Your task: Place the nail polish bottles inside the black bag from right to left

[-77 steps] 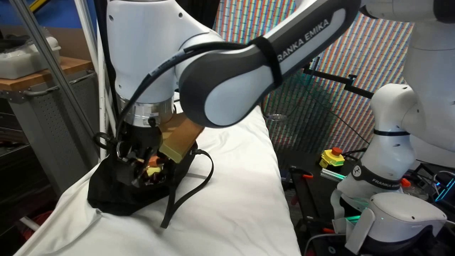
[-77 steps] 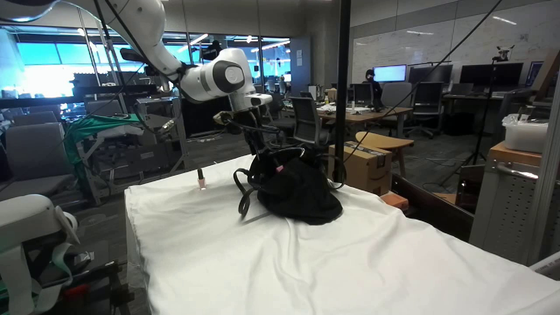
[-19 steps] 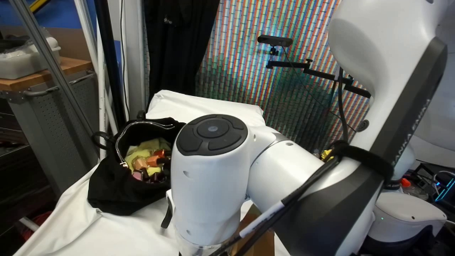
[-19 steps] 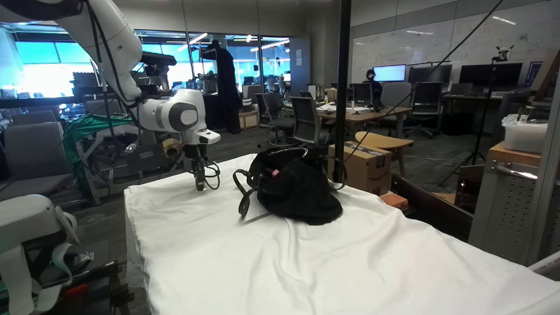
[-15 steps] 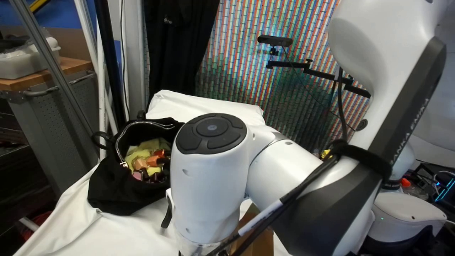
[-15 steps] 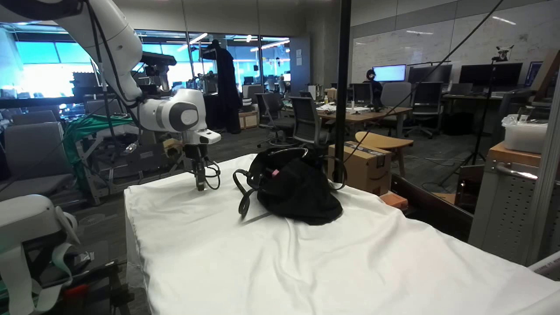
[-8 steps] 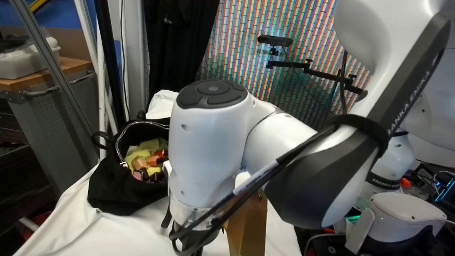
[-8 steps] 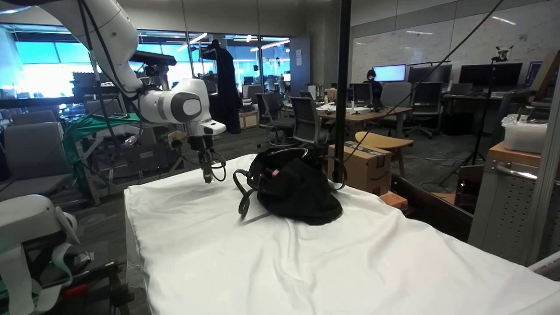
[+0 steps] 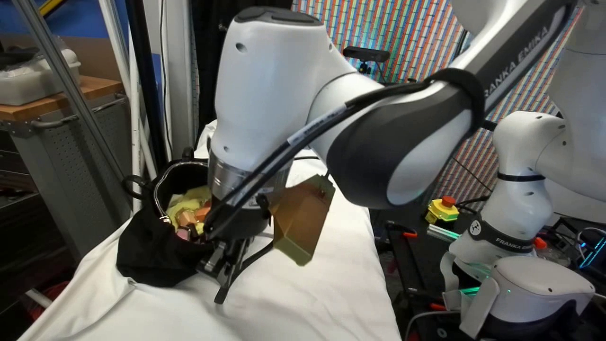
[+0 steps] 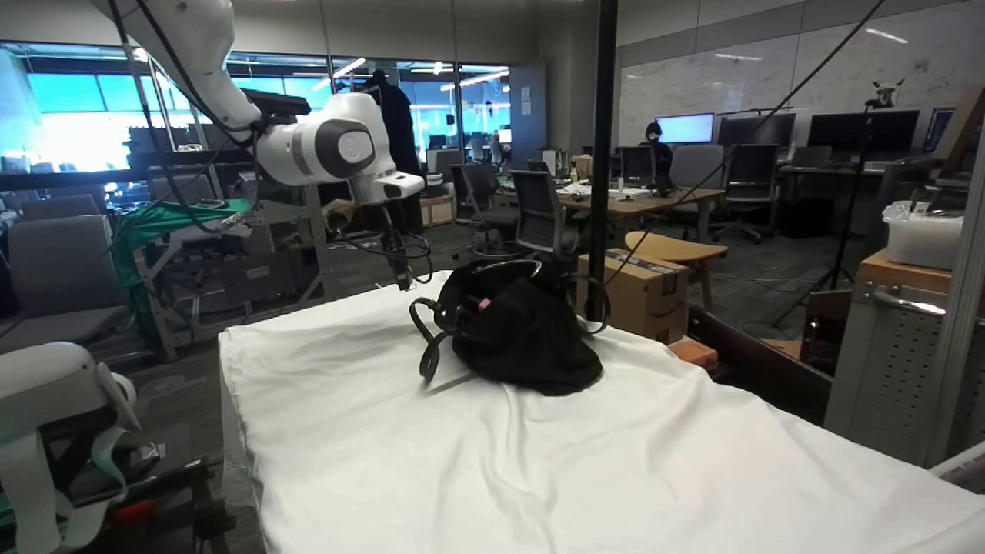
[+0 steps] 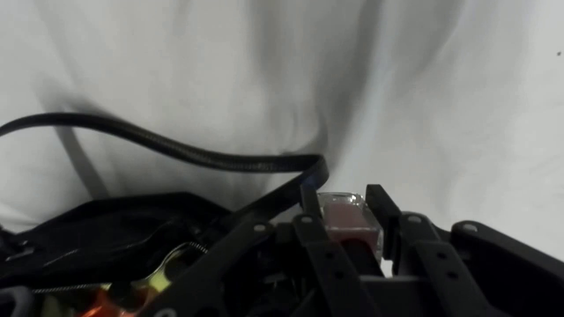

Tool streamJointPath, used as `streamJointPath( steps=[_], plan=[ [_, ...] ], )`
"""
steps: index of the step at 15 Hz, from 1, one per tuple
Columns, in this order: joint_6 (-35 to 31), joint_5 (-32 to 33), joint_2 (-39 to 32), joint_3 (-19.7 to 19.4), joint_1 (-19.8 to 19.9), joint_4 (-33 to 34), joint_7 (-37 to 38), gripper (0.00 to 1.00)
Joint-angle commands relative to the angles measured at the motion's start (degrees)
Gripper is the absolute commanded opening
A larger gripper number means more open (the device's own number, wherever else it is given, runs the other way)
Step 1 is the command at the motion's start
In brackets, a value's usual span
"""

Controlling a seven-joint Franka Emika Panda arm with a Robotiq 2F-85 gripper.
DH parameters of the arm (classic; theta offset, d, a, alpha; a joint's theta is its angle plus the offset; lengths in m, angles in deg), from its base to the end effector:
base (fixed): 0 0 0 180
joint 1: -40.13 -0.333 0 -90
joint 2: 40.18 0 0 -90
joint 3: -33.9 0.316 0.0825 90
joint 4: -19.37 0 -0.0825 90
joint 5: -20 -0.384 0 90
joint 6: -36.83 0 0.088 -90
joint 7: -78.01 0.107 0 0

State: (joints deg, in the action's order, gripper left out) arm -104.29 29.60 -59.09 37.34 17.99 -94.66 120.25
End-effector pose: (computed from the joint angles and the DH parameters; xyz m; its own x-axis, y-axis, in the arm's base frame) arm 0.5599 0.2665 0.3110 0.9704 -0.1704 0.1709 -0.1702 -0.9853 -0.0161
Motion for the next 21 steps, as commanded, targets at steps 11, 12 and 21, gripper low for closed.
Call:
streamJointPath(
  steps=[11, 12, 21],
  plan=[
    [1.4, 1.8, -4.3, -4.4, 9.4, 12.6, -9.2, 0.15],
    [1.6, 1.7, -5.4, -4.7, 9.7, 13.9, -9.7, 0.15],
    [5.6, 0.0, -15.9, -6.5, 11.0, 26.7, -13.3, 0.71]
  ],
)
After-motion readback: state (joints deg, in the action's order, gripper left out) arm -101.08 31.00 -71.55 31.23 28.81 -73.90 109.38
